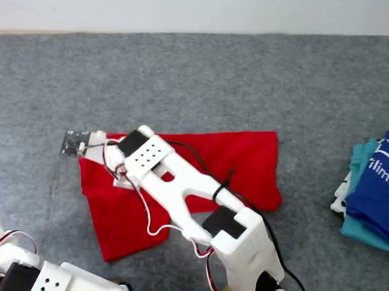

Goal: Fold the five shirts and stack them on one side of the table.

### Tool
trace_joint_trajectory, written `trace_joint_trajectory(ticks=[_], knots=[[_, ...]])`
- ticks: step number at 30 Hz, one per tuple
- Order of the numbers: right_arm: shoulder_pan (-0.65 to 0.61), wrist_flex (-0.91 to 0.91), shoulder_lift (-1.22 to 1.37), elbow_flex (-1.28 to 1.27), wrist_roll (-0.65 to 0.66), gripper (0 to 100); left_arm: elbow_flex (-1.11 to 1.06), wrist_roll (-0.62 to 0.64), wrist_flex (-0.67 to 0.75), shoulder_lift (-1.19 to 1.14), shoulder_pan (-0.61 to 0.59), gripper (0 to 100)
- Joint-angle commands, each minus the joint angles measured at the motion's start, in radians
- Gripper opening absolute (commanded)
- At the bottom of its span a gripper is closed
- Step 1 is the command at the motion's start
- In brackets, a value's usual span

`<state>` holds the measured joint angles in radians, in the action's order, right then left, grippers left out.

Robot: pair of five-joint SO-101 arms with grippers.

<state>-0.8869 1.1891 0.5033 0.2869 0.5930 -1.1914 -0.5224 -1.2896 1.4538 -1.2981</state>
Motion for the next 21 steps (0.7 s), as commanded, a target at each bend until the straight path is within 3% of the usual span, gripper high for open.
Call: trace_joint_trajectory(ticks=[1, 6, 10, 21], knots=[[0.038, -0.054, -0.015, 0.049, 0.037, 2.5, 0.004, -0.008, 0.012, 0.009, 0.002, 0], [0.081, -0.14, -0.015, 0.049, 0.037, 3.1, 0.004, -0.008, 0.012, 0.009, 0.0, 0], [0.108, -0.156, -0.015, 0.048, 0.032, 11.6, 0.004, -0.008, 0.012, 0.009, 0.0, 0], [-0.028, 0.268, -0.142, 0.064, -0.017, 12.6, 0.004, -0.008, 0.012, 0.009, 0.005, 0]])
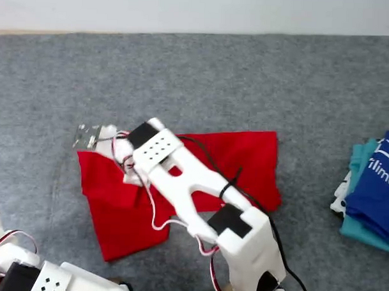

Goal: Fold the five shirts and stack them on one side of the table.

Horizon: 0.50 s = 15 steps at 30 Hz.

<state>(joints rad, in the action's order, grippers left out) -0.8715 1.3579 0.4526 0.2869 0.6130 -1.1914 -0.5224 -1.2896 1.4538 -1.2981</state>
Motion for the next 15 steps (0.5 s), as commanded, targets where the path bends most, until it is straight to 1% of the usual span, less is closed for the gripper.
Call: trace_joint_trajectory(ticks=[1, 5, 10, 15], knots=[[-0.062, 0.133, -0.094, 0.063, -0.055, 12.7, 0.004, -0.008, 0.012, 0.009, 0.005, 0], [-0.136, 0.217, -0.091, 0.049, -0.098, 12.7, 0.004, -0.006, 0.012, 0.009, 0.005, 0], [-0.183, 0.148, -0.039, -0.009, -0.097, 12.5, 0.004, -0.006, 0.012, 0.009, 0.005, 0], [-0.179, 0.059, 0.054, -0.011, -0.095, 12.2, 0.004, -0.006, 0.012, 0.009, 0.0, 0]])
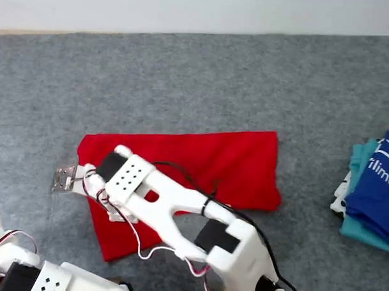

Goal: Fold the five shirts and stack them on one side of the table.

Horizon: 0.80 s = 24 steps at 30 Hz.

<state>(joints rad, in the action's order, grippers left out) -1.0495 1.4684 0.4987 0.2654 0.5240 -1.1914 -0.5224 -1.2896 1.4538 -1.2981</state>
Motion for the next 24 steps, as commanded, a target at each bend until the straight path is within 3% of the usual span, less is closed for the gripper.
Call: trace_joint_trajectory(ticks=[1, 5, 13, 17, 24], knots=[[0.012, -0.076, 0.027, 0.011, -0.006, 12.1, 0.004, -0.006, 0.012, 0.009, 0.0, 0], [0.073, -0.176, 0.065, 0.06, -0.006, 12.1, 0.004, -0.006, 0.012, 0.009, 0.0, 0], [0.166, -0.197, 0.076, 0.35, -0.006, 12.1, -0.016, -0.006, 0.012, 0.009, 0.005, 0], [0.182, -0.252, 0.11, 0.356, -0.005, 12.1, -0.022, -0.006, 0.012, 0.009, 0.005, 0], [0.168, -0.122, 0.105, 0.362, -0.006, 12.1, -0.018, -0.008, 0.015, 0.009, 0.005, 0]])
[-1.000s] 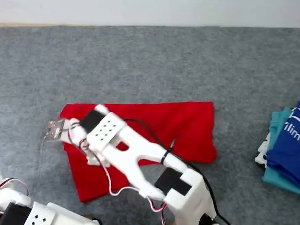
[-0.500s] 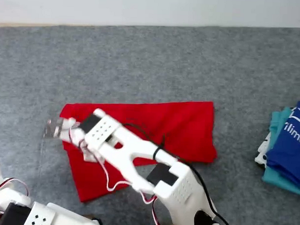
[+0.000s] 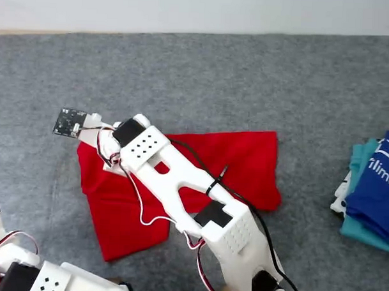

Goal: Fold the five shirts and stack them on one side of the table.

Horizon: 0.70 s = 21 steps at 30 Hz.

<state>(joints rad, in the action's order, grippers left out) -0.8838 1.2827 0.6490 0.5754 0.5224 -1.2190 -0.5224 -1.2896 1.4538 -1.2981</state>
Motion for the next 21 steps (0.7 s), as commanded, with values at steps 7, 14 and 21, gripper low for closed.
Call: trace_joint_trajectory(ticks=[7, 14, 21], knots=[[-0.054, 0.2, -0.122, 0.052, -0.005, 12.1, 0.008, -0.008, 0.018, 0.009, 0.006, 0], [-0.093, 0.027, -0.013, 0.054, -0.005, 12.1, 0.007, -0.008, 0.02, 0.009, 0.006, 0], [-0.101, -0.168, 0.068, 0.054, -0.005, 12.1, 0.007, -0.008, 0.02, 0.009, 0.006, 0]])
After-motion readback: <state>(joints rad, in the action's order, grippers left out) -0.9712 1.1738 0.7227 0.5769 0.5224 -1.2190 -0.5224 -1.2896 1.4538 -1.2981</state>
